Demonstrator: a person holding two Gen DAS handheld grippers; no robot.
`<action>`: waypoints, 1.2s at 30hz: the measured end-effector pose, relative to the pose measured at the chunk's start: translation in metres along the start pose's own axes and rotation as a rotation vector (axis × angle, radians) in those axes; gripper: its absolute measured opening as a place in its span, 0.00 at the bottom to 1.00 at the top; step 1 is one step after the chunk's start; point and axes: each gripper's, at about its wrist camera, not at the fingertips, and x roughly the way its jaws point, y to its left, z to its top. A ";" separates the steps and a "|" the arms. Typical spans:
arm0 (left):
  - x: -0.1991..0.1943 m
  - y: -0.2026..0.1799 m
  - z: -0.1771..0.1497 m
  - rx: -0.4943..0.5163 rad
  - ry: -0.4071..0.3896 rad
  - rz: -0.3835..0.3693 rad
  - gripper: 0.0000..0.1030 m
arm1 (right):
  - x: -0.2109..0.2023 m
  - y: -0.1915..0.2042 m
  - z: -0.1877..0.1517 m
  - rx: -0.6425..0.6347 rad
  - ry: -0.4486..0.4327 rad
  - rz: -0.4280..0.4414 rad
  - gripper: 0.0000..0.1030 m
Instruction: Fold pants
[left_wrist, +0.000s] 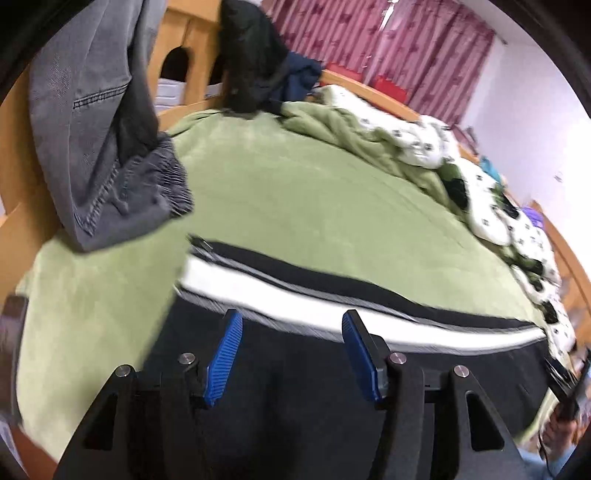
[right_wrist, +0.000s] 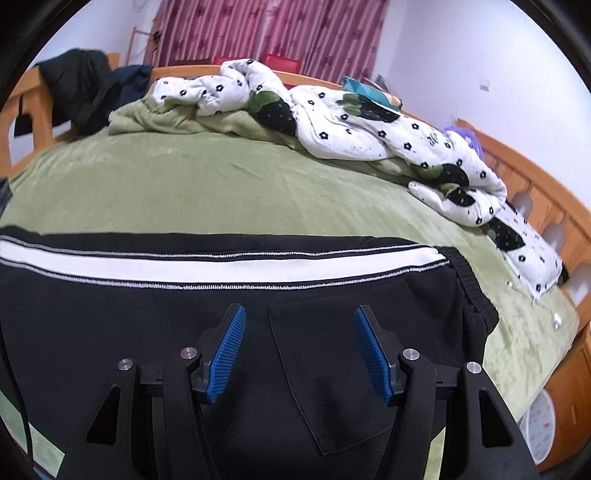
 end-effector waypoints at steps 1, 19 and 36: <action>0.012 0.009 0.010 0.004 0.012 0.032 0.53 | 0.002 0.001 0.001 -0.002 0.008 0.004 0.58; 0.102 0.045 0.038 0.018 0.096 0.073 0.19 | 0.038 0.032 0.002 -0.090 0.118 0.025 0.58; 0.038 0.015 0.008 0.095 -0.002 0.241 0.56 | 0.055 0.012 0.019 -0.058 0.096 0.128 0.58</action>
